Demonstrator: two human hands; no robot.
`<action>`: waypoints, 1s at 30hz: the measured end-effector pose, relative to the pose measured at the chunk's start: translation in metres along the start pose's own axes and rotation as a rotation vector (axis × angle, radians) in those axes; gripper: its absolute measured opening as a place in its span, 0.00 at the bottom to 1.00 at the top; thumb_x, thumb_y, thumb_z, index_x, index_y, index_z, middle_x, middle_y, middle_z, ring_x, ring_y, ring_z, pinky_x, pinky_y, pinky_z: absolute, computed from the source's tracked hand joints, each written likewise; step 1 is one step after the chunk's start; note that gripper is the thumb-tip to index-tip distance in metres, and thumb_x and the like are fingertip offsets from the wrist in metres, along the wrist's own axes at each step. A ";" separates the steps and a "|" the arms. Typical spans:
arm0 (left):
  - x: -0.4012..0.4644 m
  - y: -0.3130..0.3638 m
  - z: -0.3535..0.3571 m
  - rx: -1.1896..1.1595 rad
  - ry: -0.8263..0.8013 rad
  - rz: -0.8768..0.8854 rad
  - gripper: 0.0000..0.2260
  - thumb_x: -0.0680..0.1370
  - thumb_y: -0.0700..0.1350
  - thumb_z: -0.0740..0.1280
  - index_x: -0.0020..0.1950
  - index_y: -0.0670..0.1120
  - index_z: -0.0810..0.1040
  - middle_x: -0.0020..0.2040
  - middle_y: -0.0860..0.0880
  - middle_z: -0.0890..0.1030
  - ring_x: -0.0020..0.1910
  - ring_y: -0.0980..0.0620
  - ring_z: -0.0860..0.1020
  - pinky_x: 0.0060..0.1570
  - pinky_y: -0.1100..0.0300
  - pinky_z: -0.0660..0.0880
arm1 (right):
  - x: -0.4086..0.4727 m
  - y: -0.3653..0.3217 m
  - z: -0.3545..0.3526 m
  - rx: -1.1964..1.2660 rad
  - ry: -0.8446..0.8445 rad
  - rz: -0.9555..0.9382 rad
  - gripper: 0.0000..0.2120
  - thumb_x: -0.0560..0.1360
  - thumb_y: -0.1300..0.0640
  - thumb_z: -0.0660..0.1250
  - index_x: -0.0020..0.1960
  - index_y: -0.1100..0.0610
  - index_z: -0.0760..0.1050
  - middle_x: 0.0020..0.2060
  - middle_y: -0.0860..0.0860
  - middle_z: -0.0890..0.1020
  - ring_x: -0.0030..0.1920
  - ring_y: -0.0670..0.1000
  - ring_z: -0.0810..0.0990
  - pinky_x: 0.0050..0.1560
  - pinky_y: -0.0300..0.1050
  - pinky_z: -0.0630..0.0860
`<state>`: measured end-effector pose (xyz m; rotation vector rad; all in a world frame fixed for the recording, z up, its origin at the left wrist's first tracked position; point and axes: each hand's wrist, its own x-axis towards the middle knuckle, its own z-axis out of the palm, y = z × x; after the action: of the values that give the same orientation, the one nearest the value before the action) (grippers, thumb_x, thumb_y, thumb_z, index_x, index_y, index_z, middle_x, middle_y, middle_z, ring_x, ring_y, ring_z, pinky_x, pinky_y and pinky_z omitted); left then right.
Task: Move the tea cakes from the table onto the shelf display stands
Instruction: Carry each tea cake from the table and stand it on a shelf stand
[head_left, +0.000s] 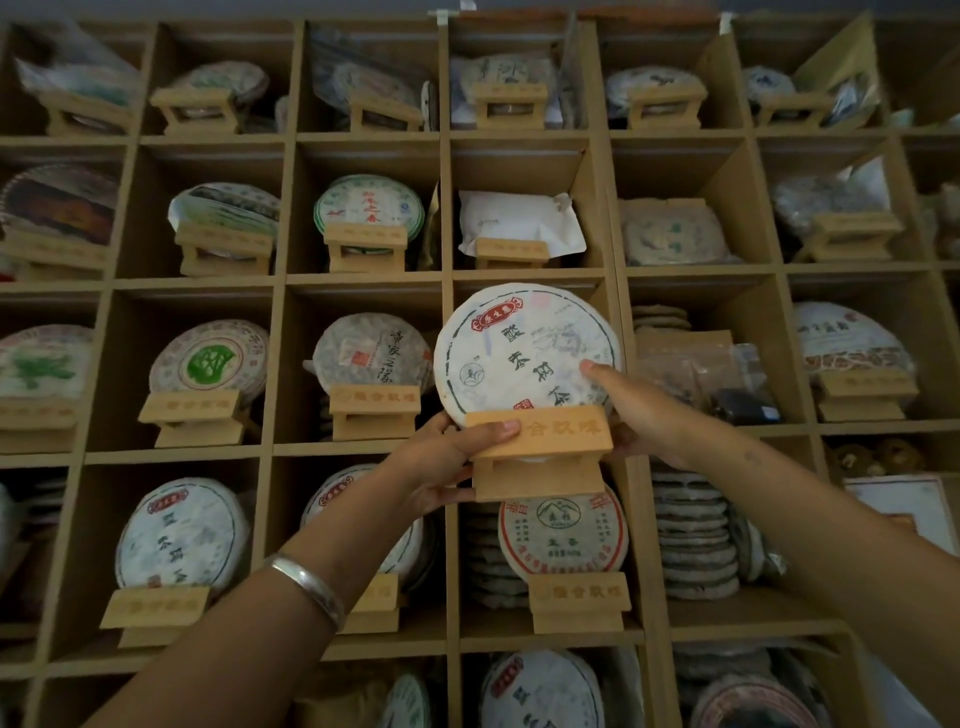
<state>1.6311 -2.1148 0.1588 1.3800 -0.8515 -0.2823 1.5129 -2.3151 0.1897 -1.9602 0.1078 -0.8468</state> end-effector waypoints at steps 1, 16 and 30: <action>0.002 -0.001 0.000 0.004 0.012 0.016 0.30 0.57 0.53 0.81 0.55 0.57 0.74 0.53 0.52 0.82 0.47 0.52 0.81 0.28 0.60 0.79 | 0.001 0.001 0.001 0.048 -0.027 0.018 0.19 0.79 0.35 0.56 0.53 0.48 0.77 0.44 0.53 0.87 0.50 0.55 0.84 0.38 0.46 0.81; 0.065 0.006 0.007 -0.003 0.097 0.121 0.27 0.67 0.53 0.79 0.63 0.51 0.77 0.57 0.50 0.82 0.55 0.50 0.81 0.44 0.53 0.81 | 0.053 0.031 -0.001 0.063 0.070 -0.155 0.34 0.66 0.44 0.78 0.66 0.47 0.66 0.59 0.47 0.78 0.56 0.48 0.79 0.49 0.46 0.81; 0.158 0.019 0.004 -0.050 0.121 0.145 0.26 0.71 0.49 0.77 0.66 0.46 0.75 0.59 0.46 0.81 0.55 0.49 0.79 0.41 0.55 0.79 | 0.153 0.048 -0.004 0.277 0.073 -0.243 0.31 0.69 0.53 0.77 0.67 0.47 0.65 0.59 0.48 0.78 0.60 0.50 0.78 0.54 0.46 0.80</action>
<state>1.7307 -2.2142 0.2333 1.2690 -0.8337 -0.1072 1.6383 -2.4058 0.2307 -1.7023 -0.1998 -1.0331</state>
